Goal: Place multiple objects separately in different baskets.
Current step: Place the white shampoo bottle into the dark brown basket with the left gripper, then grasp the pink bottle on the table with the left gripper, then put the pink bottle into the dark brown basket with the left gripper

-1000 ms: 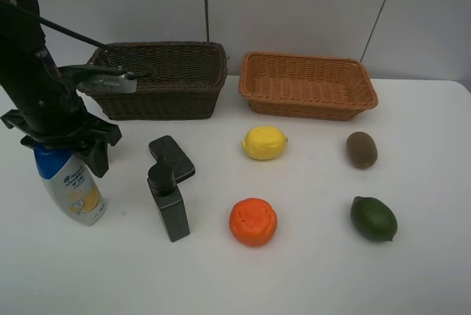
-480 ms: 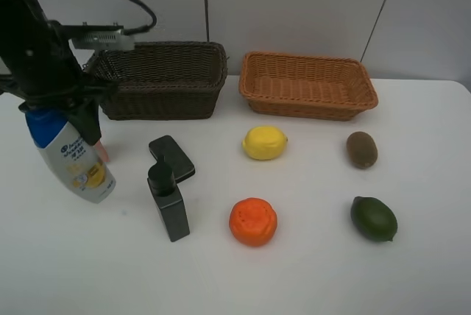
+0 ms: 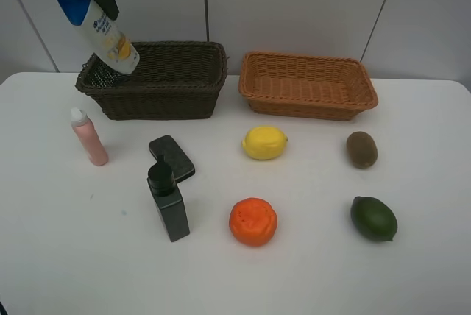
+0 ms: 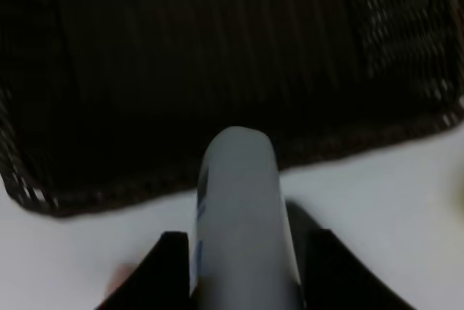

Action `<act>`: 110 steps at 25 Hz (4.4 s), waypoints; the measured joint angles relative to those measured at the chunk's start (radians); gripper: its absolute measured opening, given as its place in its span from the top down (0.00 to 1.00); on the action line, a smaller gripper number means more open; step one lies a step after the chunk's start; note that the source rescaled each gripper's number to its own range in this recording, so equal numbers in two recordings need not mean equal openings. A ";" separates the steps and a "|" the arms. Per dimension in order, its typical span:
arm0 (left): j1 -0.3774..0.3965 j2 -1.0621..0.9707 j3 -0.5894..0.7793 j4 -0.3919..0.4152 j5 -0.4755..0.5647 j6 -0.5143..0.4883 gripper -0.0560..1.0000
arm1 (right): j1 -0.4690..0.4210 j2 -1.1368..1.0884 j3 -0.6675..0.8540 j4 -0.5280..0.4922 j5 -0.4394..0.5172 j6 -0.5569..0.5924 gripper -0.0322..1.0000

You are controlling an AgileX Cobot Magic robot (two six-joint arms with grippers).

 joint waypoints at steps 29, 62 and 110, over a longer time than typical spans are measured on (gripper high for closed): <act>0.066 0.387 -0.589 -0.005 0.076 -0.140 0.03 | 0.000 0.000 0.000 0.000 0.000 0.000 0.00; 0.066 -0.279 0.796 -0.004 -0.223 -0.223 0.03 | 0.000 0.000 0.000 0.000 0.000 0.000 0.00; -0.010 0.185 -0.100 -0.192 -0.207 0.070 0.93 | 0.000 0.000 0.000 0.000 0.000 0.000 0.00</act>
